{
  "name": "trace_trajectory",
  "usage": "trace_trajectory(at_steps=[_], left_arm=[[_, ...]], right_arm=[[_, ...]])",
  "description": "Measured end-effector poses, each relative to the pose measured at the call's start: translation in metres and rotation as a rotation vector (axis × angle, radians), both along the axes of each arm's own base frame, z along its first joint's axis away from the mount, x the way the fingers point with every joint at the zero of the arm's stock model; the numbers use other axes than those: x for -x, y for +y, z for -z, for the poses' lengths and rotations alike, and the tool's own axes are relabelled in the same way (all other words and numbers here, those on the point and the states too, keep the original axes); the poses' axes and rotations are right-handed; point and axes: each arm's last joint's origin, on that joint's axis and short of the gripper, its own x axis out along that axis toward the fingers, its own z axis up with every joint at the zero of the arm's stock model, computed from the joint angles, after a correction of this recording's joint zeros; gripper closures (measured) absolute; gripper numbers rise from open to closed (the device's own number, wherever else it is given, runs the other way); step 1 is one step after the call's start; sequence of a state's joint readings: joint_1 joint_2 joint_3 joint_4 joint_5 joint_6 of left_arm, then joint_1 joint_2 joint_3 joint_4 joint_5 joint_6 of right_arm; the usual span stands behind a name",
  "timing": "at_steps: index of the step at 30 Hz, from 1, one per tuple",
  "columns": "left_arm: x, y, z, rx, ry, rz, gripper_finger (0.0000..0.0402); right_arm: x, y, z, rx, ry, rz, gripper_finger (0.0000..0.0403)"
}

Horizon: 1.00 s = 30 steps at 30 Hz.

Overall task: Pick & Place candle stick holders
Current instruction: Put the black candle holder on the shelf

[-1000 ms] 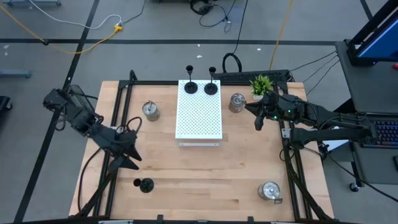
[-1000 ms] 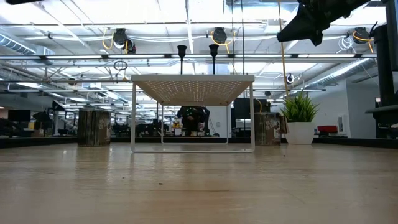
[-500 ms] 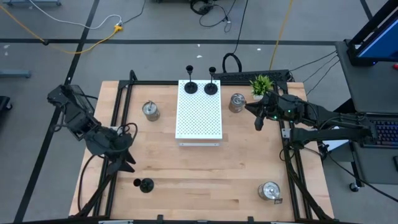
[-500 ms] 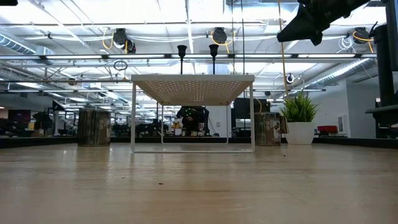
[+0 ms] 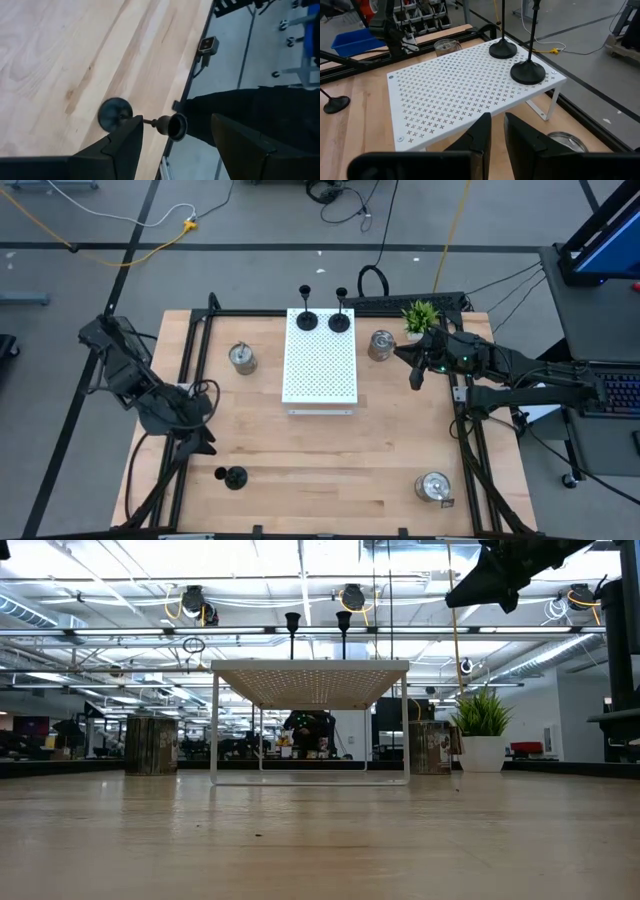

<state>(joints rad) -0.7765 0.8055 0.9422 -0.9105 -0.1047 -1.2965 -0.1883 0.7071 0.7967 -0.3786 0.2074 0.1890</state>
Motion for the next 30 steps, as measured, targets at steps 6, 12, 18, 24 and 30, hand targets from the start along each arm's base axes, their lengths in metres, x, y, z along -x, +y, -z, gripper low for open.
trace_trajectory(at_steps=[6, 12, 18, 24, 30], left_arm=[[-0.008, -0.014, 0.01, 0.009, 0.108, 0.029, 0.0163], [-0.013, -0.029, 0.012, 0.029, 0.11, 0.053, 0.0163], [-0.019, -0.041, 0.022, -0.006, 0.156, 0.048, 0.0163], [-0.023, -0.046, 0.028, -0.034, 0.178, 0.046, 0.0163], [-0.021, -0.042, 0.032, -0.078, 0.217, 0.028, 0.0163]], right_arm=[[0.0, 0.0, 0.0, -0.001, -0.001, 0.0, 0.036], [0.0, 0.0, 0.0, -0.007, -0.003, 0.003, 0.036], [0.0, 0.0, 0.0, -0.006, -0.004, 0.003, 0.036], [0.0, 0.0, 0.0, -0.006, -0.005, 0.003, 0.036], [0.0, 0.0, 0.0, -0.006, -0.008, 0.003, 0.036]])
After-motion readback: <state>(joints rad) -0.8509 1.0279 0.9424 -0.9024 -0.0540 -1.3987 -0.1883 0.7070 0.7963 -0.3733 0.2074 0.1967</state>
